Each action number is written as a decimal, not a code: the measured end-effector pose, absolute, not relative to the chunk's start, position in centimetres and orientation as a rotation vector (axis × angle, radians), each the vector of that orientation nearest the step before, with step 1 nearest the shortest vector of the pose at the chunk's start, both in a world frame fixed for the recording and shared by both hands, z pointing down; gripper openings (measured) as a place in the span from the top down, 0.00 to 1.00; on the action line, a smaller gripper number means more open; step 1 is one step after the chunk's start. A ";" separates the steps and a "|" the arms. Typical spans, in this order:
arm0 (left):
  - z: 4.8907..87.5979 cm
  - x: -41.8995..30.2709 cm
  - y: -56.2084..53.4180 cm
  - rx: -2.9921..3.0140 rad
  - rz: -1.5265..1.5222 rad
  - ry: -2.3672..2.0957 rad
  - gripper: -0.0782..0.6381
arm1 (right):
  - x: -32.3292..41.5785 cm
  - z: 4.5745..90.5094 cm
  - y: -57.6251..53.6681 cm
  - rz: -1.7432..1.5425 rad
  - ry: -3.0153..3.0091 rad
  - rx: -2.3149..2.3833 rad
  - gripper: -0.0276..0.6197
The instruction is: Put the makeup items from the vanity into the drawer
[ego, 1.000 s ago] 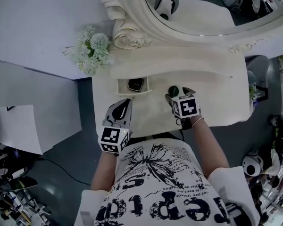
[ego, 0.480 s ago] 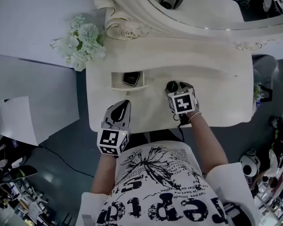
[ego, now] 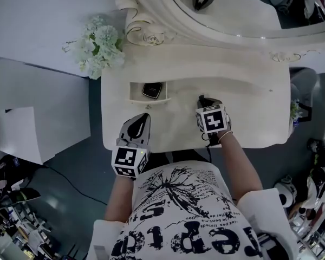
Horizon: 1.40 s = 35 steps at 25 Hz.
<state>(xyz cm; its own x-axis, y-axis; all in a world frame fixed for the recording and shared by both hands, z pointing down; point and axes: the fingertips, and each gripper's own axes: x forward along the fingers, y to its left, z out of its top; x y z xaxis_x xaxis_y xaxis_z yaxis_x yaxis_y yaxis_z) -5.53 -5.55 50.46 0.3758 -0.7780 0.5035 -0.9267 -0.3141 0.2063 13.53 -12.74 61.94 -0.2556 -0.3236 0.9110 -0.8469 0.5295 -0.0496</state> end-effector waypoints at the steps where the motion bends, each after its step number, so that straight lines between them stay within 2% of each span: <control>1: 50.4 -5.6 -5.6 2.182 0.428 -1.473 0.86 | 13.4 61.5 -12.9 0.686 -1.830 0.971 0.86; 6: 49.2 -6.1 -5.6 2.195 0.403 -1.494 0.86 | 10.9 58.0 -13.5 0.663 -1.915 0.952 0.86; 14: 47.2 -10.1 -5.3 2.169 0.361 -1.599 0.86 | 2.9 53.3 -14.7 0.572 -2.072 0.848 0.86; 23: 47.4 -15.8 -3.6 2.069 0.342 -1.695 0.86 | -5.3 54.8 -13.5 0.514 -2.073 0.666 0.86; 30: 48.0 -19.2 -3.1 2.019 0.329 -1.735 0.86 | -7.6 56.0 -13.2 0.466 -2.016 0.601 0.86; 32: 48.2 -19.5 -3.3 2.018 0.326 -1.734 0.86 | -7.8 56.1 -13.2 0.496 -2.014 0.593 0.84; 35: 48.2 -19.4 -3.7 2.030 0.323 -1.724 0.86 | -7.9 56.2 -12.9 0.555 -2.022 0.584 0.72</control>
<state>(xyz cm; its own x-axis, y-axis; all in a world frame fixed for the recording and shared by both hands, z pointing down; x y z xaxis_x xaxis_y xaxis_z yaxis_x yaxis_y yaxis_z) -19.38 -3.75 48.22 0.1893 -0.8690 0.4572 -0.9755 -0.1134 0.1885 -7.93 -12.94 56.16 -0.4562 -0.1814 0.8712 -0.6010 0.7848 -0.1513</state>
